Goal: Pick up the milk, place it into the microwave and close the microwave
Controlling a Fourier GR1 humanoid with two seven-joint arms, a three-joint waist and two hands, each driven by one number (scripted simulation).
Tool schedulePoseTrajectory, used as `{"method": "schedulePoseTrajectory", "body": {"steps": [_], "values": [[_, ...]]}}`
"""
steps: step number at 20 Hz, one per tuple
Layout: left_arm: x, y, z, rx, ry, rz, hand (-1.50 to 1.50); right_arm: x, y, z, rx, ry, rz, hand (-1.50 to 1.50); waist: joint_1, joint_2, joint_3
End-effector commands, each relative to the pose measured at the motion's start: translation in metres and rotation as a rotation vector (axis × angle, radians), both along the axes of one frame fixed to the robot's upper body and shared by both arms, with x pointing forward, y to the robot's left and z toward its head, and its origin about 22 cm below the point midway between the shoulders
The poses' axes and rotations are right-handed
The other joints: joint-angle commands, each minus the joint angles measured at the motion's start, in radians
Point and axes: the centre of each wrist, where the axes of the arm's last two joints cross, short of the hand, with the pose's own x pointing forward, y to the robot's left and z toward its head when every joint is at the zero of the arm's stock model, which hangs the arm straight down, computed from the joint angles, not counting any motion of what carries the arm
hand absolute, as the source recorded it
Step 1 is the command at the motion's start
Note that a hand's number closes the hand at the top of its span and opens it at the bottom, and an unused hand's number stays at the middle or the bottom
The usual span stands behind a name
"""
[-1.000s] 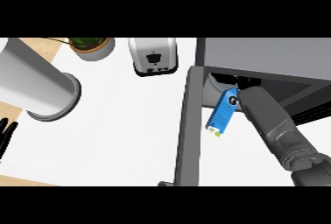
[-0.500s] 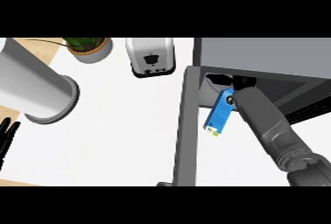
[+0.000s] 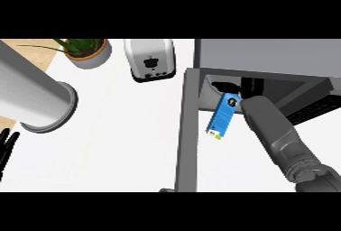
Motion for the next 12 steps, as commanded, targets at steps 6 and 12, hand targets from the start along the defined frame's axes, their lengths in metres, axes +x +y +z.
{"method": "schedulePoseTrajectory", "body": {"steps": [6,12], "values": [[-0.031,-0.003,-0.007,0.003,0.013,0.003,-1.5,-0.013,-0.005,-0.019,0.187,-0.012,0.157,-1.5,-0.032,-0.018,-0.001],[-0.026,-0.021,-0.002,0.016,0.012,0.007,-1.5,-0.035,0.002,-0.048,0.306,0.007,0.219,-1.5,-0.062,-0.028,-0.002]]}}
